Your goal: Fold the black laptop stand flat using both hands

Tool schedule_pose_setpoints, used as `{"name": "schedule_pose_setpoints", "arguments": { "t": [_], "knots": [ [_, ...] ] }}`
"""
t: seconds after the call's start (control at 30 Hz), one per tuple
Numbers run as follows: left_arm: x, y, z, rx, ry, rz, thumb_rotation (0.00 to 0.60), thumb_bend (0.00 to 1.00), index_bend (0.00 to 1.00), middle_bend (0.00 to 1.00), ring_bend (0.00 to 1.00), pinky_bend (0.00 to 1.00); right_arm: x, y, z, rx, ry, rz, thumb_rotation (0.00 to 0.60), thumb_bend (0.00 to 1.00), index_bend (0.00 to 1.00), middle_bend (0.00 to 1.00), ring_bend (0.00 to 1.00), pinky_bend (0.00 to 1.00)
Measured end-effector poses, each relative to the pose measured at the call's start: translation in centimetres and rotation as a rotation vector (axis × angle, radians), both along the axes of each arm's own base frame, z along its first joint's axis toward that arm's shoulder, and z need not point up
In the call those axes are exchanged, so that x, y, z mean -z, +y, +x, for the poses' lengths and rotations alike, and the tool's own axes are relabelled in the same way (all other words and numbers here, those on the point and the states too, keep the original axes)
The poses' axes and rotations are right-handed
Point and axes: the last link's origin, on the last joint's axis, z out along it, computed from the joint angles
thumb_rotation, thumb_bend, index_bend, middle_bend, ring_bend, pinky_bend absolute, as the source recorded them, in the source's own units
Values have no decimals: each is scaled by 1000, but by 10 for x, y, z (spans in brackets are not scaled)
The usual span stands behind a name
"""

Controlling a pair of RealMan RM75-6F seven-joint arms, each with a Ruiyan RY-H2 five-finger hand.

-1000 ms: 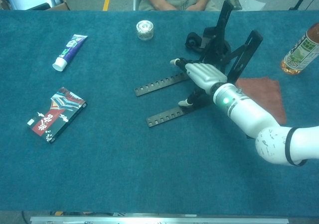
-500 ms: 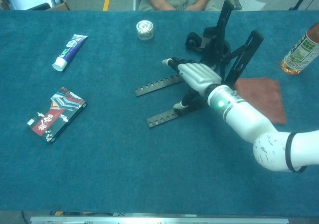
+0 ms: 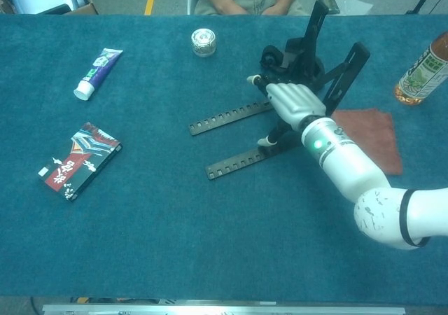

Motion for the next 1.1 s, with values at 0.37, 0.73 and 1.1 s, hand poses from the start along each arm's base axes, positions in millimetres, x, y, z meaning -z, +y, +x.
{"name": "schedule_pose_setpoints", "arguments": {
  "t": [0.37, 0.73, 1.1],
  "knots": [
    [-1, -1, 0, -2, 3, 8, 600, 135, 0, 0, 0, 0, -5, 6, 8, -27, -37, 26, 600, 0, 0, 0, 0, 0],
    [1, 0, 0, -14, 10, 4, 600, 135, 0, 0, 0, 0, -35, 30, 48, -312, -263, 123, 600, 0, 0, 0, 0, 0],
    [9, 9, -11, -63, 1, -24, 600, 135, 0, 0, 0, 0, -96, 43, 62, -434, -375, 66, 600, 0, 0, 0, 0, 0]
  ]
}}
